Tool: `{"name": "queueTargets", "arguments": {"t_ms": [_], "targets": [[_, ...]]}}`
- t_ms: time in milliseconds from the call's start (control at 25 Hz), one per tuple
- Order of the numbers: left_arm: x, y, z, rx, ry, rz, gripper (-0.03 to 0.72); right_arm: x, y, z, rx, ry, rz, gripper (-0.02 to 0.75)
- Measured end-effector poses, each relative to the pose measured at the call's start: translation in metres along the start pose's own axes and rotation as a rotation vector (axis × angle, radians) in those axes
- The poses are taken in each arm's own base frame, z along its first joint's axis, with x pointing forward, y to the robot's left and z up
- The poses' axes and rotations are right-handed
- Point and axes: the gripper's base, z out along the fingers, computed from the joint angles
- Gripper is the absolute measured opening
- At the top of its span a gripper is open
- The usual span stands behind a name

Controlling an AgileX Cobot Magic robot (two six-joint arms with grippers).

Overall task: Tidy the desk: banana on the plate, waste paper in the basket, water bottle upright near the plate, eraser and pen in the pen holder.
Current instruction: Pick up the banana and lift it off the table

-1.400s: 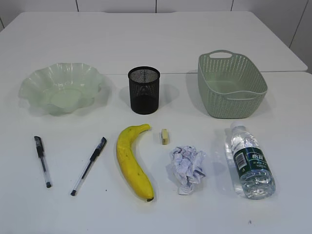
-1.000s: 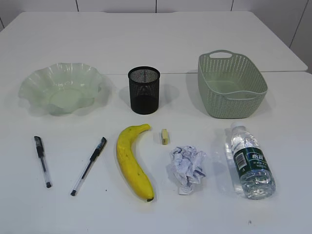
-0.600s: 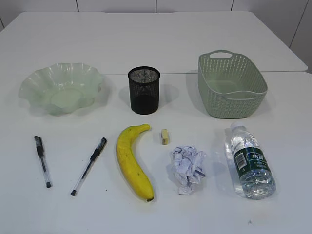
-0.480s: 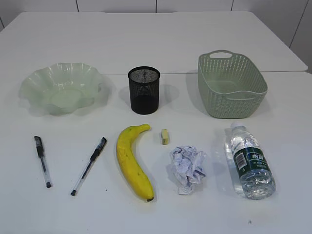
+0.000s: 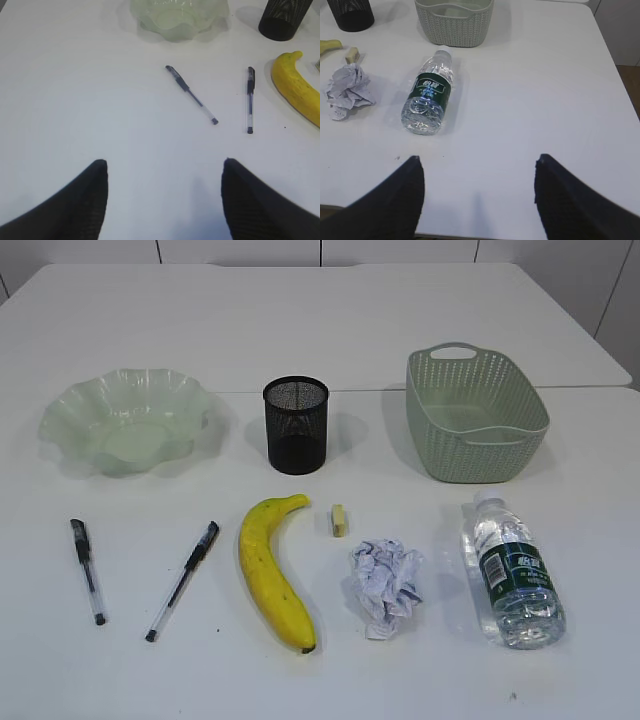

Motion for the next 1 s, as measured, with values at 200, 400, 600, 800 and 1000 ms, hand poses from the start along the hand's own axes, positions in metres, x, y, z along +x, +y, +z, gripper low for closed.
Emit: {"name": "queueTargets", "arguments": {"t_ms": [200,400,600,800,1000], "targets": [[0.000,0.000,0.000,0.000,0.000,0.000,0.496,0.000,0.000,0.000,0.000,0.000,0.000,0.517],[0.000,0.000,0.000,0.000,0.000,0.000,0.496,0.000,0.000,0.000,0.000,0.000,0.000,0.517],[-0.001,-0.001,0.000,0.006,-0.008,-0.003,0.496,0.000,0.000,0.000,0.000,0.000,0.000,0.517],[-0.020,-0.007,-0.004,0.065,-0.059,-0.035,0.484,-0.001,0.000,0.000,-0.004,-0.011,0.002,0.517],[-0.054,-0.011,0.010,0.079,0.032,-0.057,0.469,-0.013,0.003,-0.001,-0.040,-0.045,0.022,0.517]]}}
